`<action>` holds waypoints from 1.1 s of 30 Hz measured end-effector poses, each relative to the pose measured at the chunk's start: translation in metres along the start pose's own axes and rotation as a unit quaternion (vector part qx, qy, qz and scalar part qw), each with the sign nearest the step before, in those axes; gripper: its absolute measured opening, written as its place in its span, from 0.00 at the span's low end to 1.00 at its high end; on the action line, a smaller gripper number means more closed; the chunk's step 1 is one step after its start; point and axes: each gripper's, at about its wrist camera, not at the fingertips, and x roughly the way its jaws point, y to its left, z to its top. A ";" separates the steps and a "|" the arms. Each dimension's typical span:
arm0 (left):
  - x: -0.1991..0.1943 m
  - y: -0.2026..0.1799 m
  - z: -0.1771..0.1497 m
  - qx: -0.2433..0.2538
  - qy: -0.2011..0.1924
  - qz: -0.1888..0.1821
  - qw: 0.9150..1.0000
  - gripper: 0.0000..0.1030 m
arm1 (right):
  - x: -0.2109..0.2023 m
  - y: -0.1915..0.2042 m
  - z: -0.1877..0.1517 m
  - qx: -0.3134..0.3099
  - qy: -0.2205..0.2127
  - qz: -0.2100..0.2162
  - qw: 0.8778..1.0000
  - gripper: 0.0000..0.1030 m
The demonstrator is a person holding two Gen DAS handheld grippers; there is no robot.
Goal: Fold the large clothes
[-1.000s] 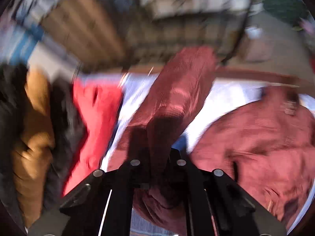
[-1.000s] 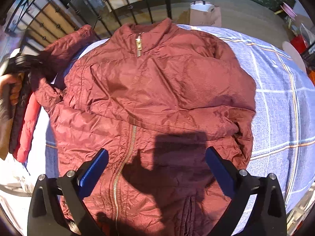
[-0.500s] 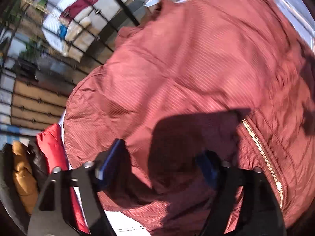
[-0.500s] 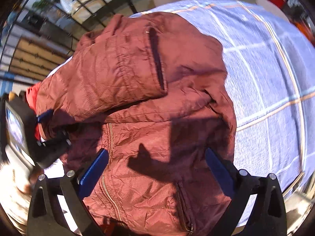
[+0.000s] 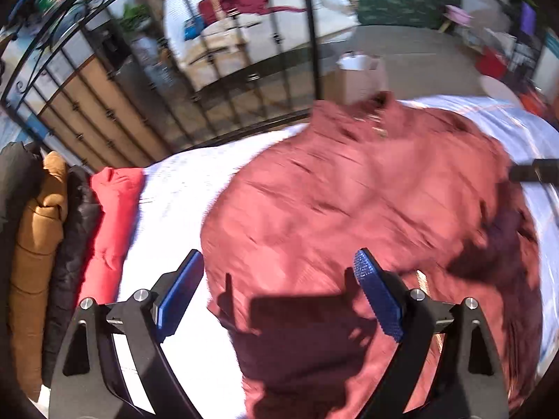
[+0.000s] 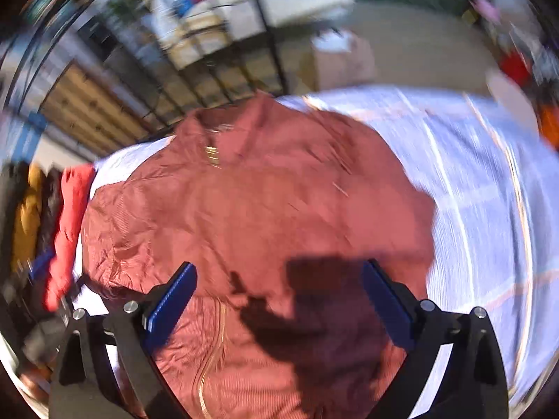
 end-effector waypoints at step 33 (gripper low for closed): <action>0.048 -0.015 -0.020 0.024 0.072 -0.050 0.996 0.96 | 0.064 0.027 -0.014 -0.062 0.056 -0.075 0.994 0.95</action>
